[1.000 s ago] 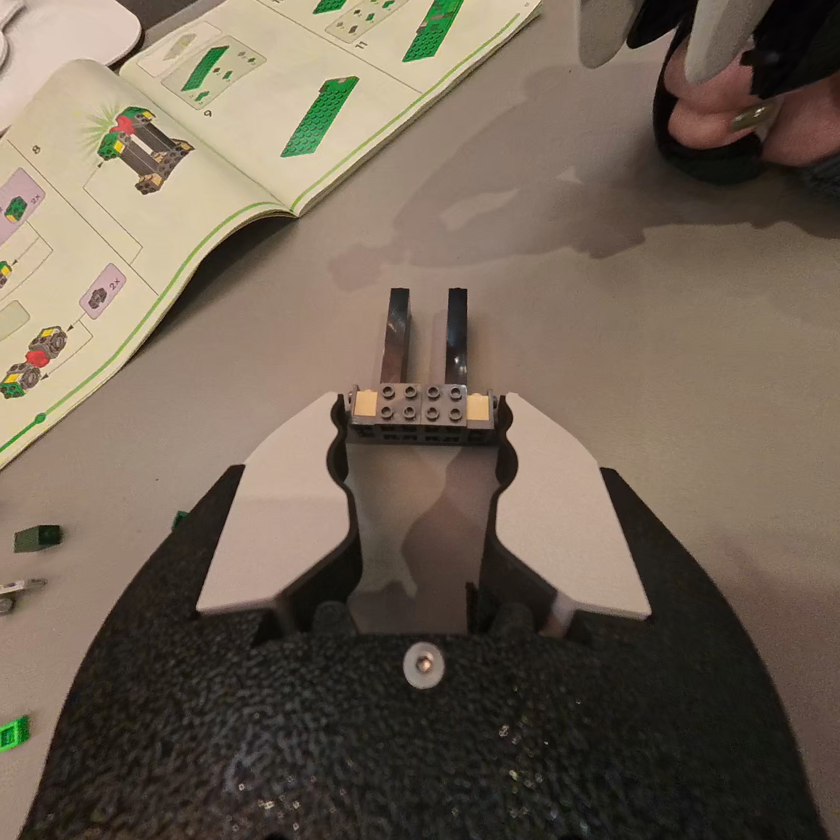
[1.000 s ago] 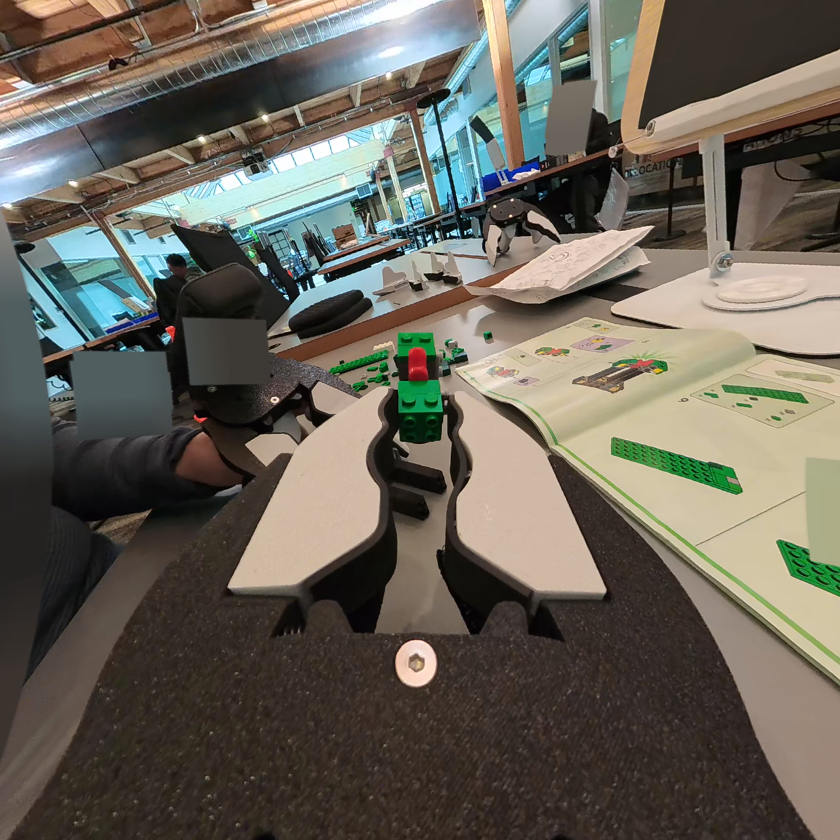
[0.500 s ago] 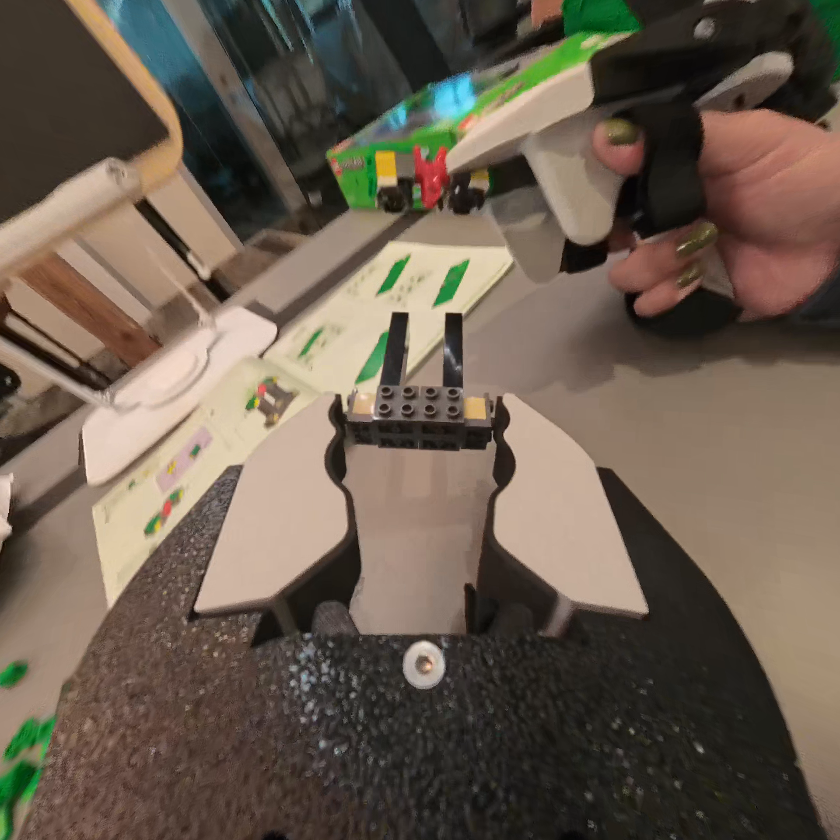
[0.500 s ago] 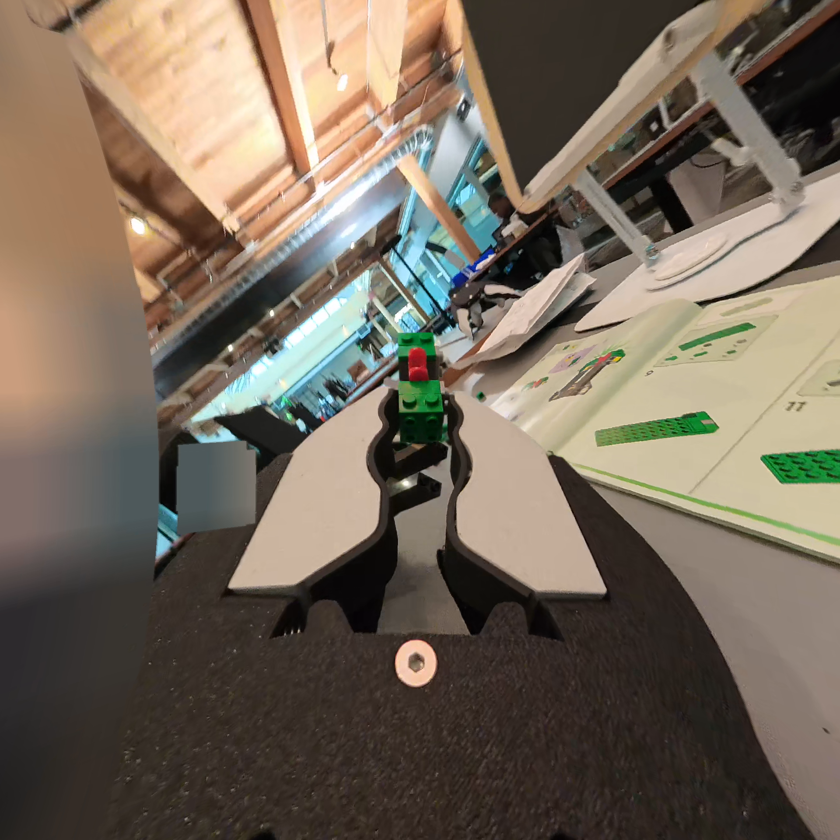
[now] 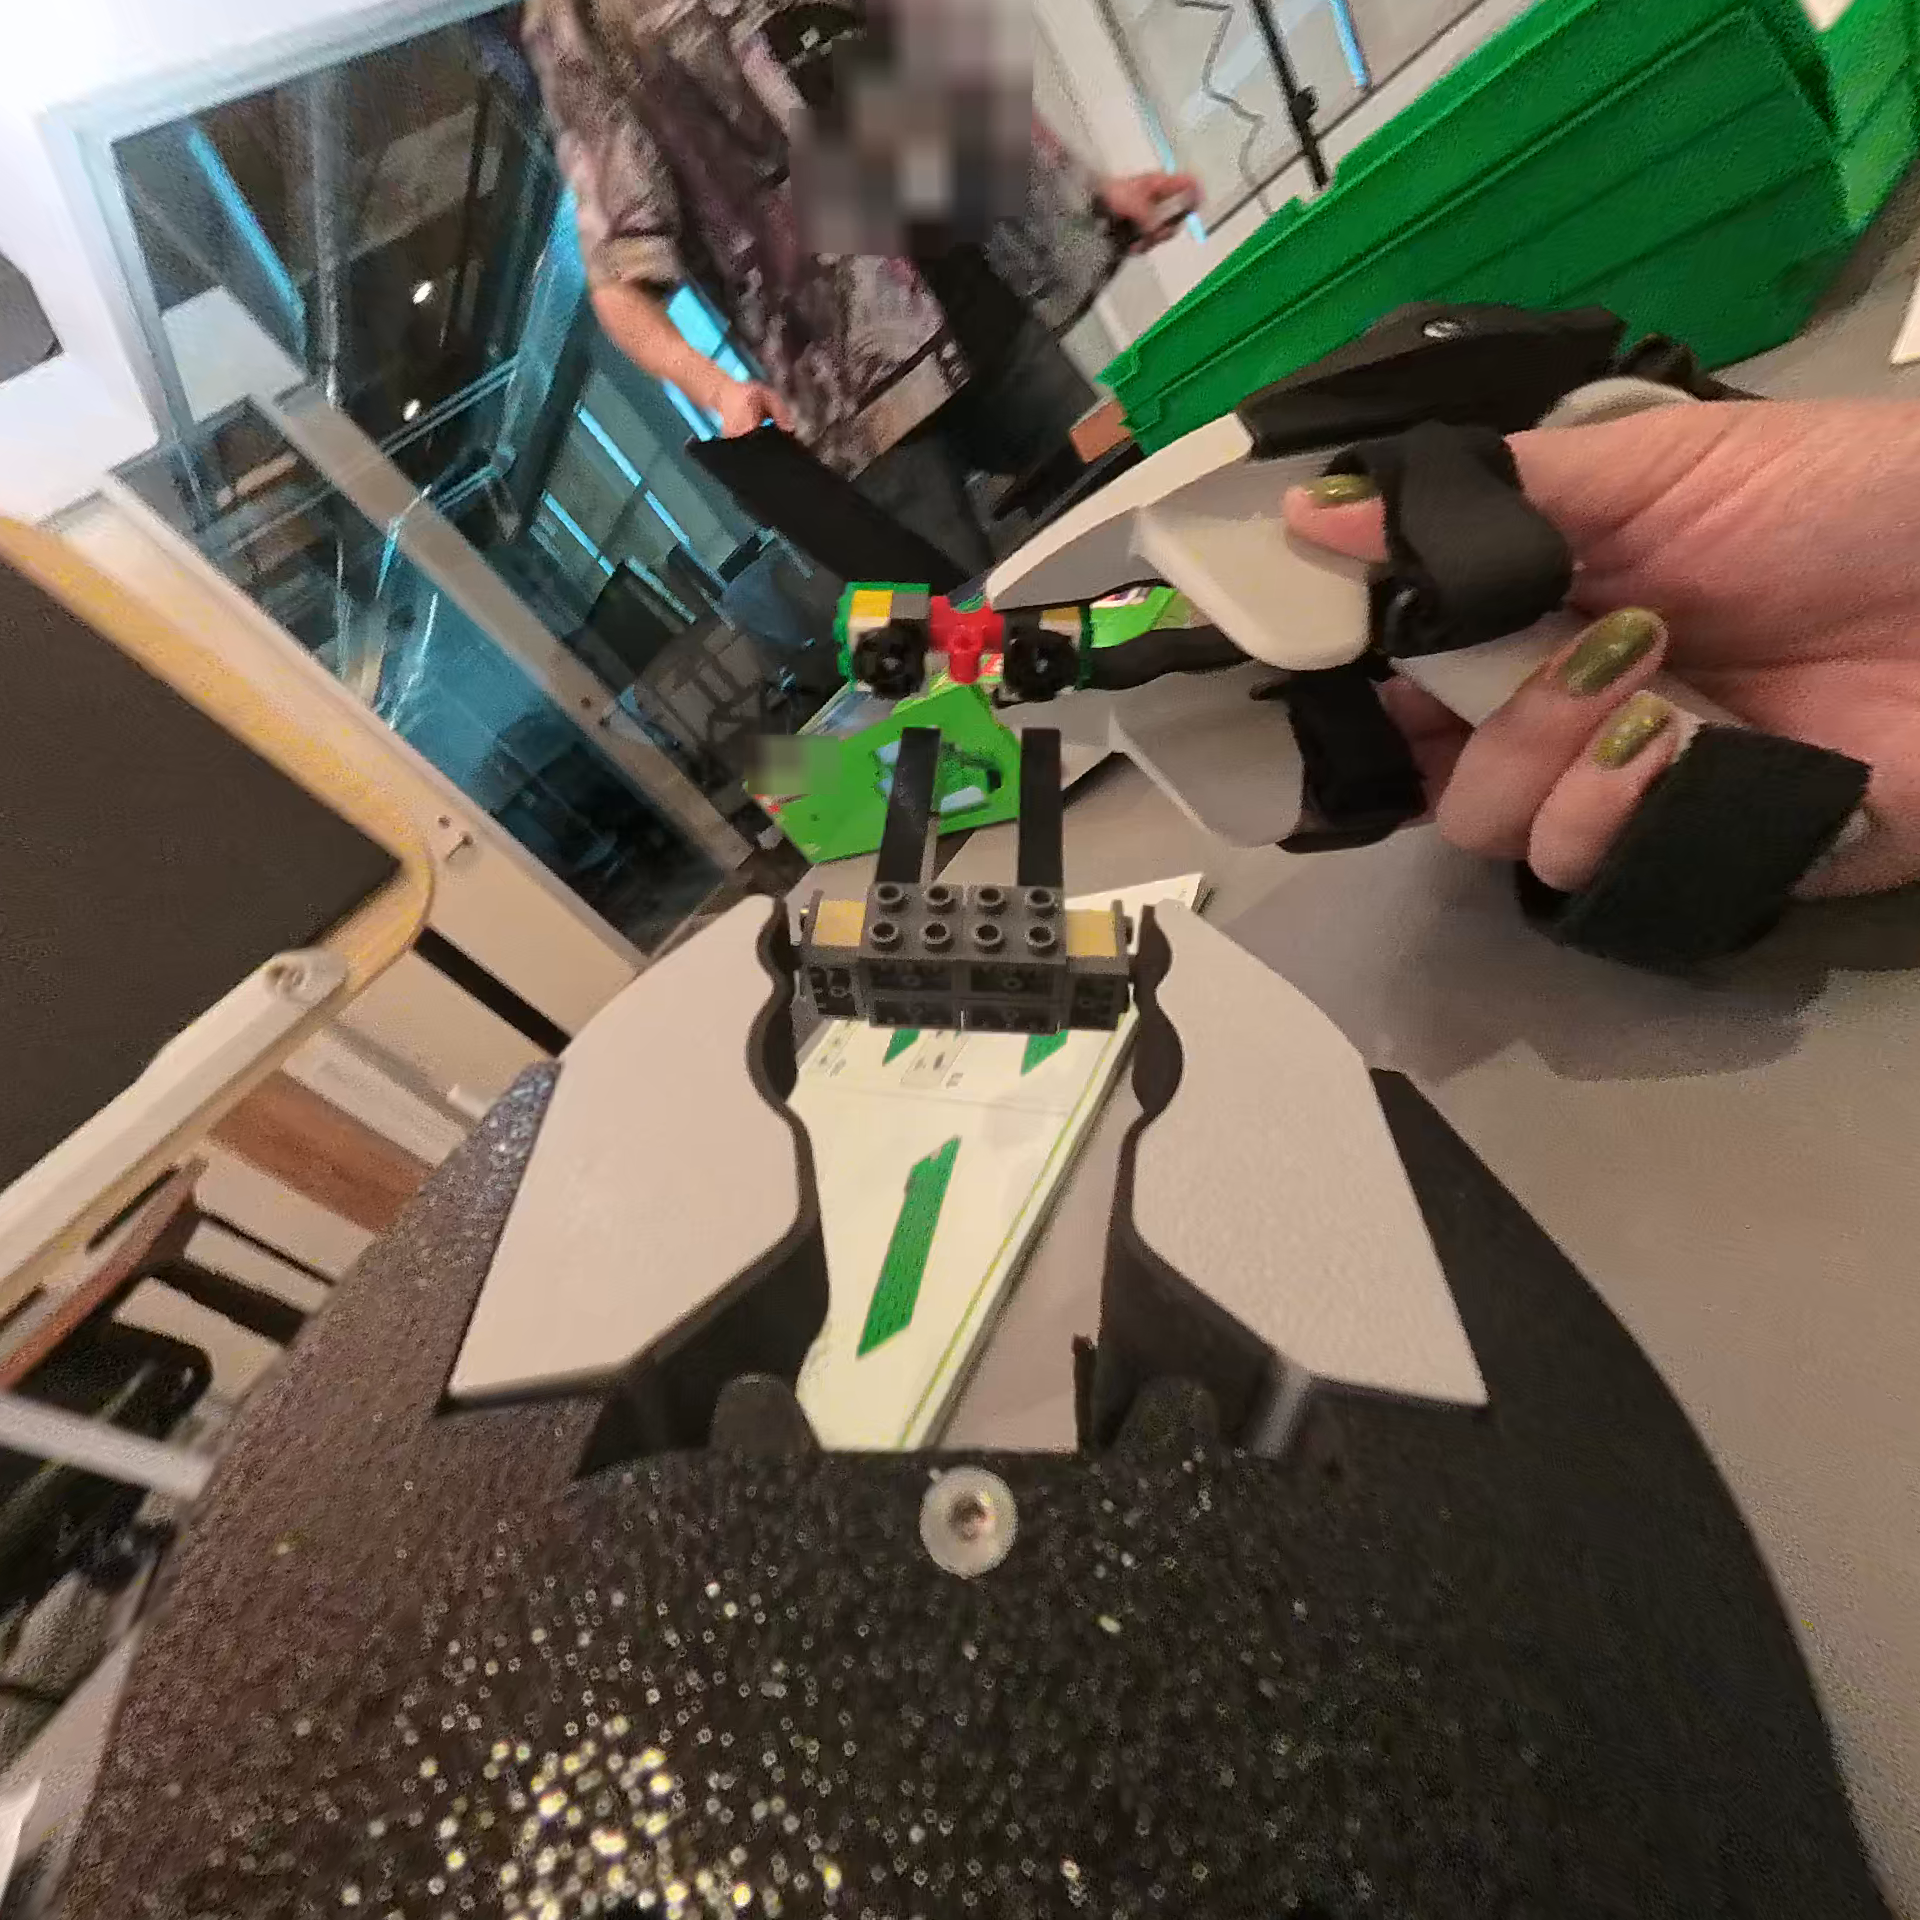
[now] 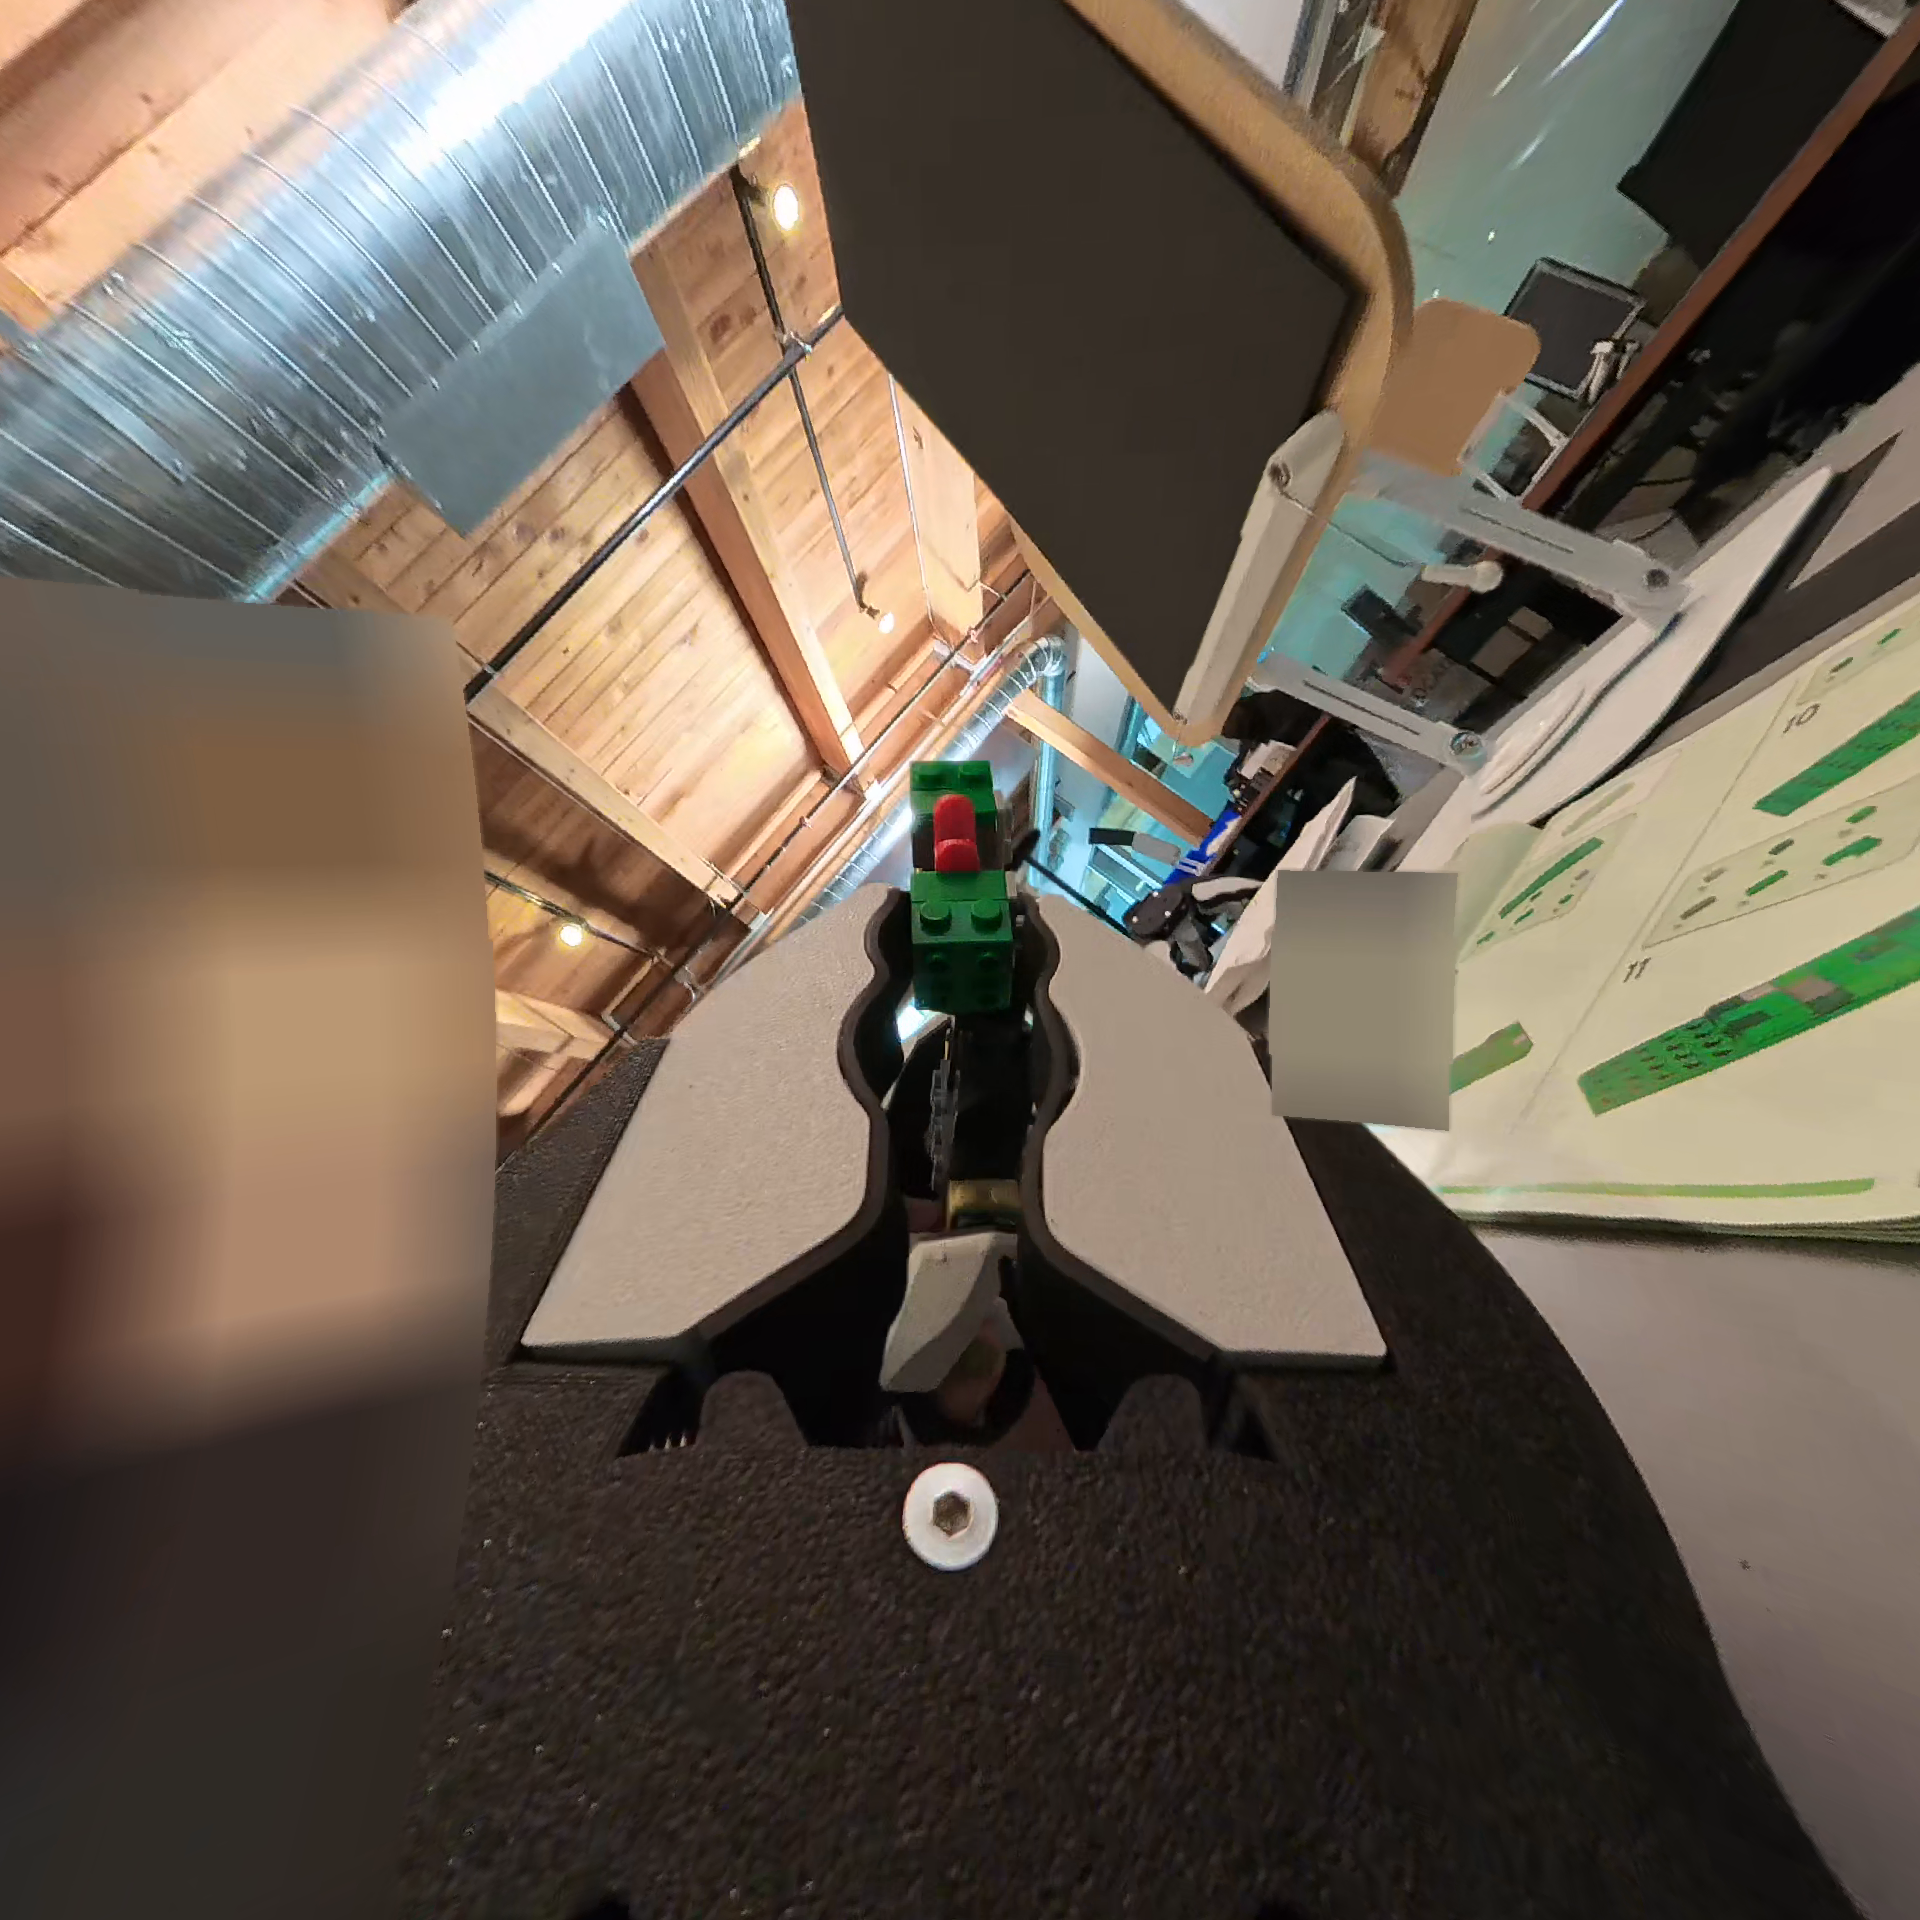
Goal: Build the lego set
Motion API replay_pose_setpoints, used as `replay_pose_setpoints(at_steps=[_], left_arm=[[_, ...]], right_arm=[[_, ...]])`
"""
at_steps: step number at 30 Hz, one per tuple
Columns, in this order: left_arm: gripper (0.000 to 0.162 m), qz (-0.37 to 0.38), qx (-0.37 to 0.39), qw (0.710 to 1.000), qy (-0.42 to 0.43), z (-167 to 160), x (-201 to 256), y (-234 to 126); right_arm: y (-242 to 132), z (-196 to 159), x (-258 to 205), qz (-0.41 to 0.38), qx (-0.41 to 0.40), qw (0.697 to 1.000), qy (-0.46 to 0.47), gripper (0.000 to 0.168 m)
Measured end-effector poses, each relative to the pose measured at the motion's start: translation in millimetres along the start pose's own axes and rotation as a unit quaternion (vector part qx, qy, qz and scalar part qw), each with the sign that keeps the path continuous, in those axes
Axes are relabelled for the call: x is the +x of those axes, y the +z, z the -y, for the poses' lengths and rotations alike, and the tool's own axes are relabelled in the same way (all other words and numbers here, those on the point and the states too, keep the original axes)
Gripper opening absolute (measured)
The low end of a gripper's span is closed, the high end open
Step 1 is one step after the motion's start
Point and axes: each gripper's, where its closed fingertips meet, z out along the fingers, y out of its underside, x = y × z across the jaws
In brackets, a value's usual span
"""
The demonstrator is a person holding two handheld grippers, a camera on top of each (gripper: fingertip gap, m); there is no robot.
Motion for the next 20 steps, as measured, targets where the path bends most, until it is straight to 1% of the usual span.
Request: replay_pose_setpoints(at_steps=[3,7,10,15,17,20], left_arm=[[0.063,-0.031,0.022,0.999,0.032,4.8,10.9,12.8],[0.063,-0.046,0.048,0.997,0.046,10.8,15.6,20.1],[0.063,-0.053,0.068,0.995,0.043,13.0,13.2,24.6],[0.063,-0.059,0.086,0.994,0.038,9.1,2.1,34.9],[0.063,-0.057,0.097,0.993,0.019,9.8,-3.8,33.8],[0.063,-0.050,0.118,0.992,-0.003,14.3,-10.9,26.4]], right_arm=[[-2.0,5.4,0.4,0.004,0.015,1.000,-0.004,0.019],[-7.2,15.3,1.4,0.005,0.045,0.999,0.000,0.019],[-11.3,21.8,-0.2,0.013,0.066,0.998,-0.001,0.019],[-11.9,25.0,-3.8,0.011,0.077,0.997,-0.019,0.020],[-11.5,25.5,-6.3,0.011,0.080,0.996,-0.027,0.020],[-14.2,30.5,-10.7,0.015,0.105,0.994,-0.037,0.019]])
